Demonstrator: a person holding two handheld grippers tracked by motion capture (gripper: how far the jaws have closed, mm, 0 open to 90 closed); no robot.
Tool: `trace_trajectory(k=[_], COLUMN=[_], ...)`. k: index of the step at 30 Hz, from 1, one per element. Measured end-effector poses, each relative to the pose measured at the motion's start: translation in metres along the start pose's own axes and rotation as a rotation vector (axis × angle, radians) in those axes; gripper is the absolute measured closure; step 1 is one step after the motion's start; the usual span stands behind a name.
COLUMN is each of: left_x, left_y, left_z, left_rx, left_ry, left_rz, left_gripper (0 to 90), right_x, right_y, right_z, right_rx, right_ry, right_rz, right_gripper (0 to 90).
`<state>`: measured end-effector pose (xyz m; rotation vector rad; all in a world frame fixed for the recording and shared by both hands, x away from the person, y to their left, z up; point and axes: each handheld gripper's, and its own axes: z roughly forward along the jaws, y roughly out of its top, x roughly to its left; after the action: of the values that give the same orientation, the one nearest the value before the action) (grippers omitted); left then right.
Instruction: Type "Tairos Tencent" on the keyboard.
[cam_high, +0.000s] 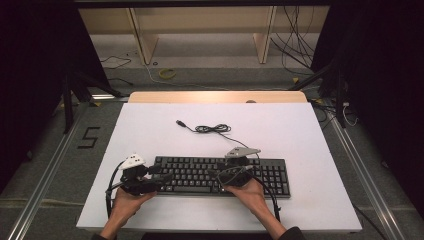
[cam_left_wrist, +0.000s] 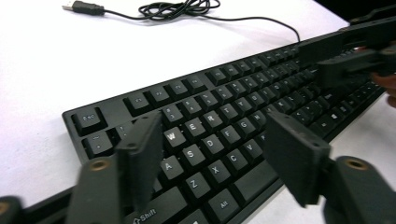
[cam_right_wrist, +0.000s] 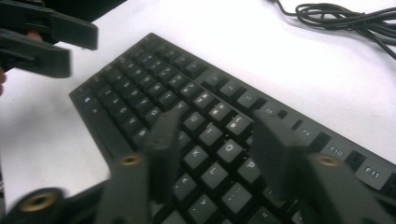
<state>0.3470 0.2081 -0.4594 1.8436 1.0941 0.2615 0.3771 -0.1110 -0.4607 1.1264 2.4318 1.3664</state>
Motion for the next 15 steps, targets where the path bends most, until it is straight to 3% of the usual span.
trace_trajectory(k=[9, 15], left_x=[0.003, 0.001], left_y=[0.001, 0.002], left_z=[0.009, 0.019], left_rx=[0.062, 0.099], left_ry=[0.036, 0.041], left_rz=[0.006, 0.026], left_gripper=[71.8, 85.4], right_x=[0.004, 0.007], right_y=[-0.007, -0.011], right_z=[-0.014, -0.022], right_rx=[-0.025, -0.043], right_ry=[0.024, 0.034], right_rz=[-0.015, -0.019], right_gripper=[37.3, 35.0])
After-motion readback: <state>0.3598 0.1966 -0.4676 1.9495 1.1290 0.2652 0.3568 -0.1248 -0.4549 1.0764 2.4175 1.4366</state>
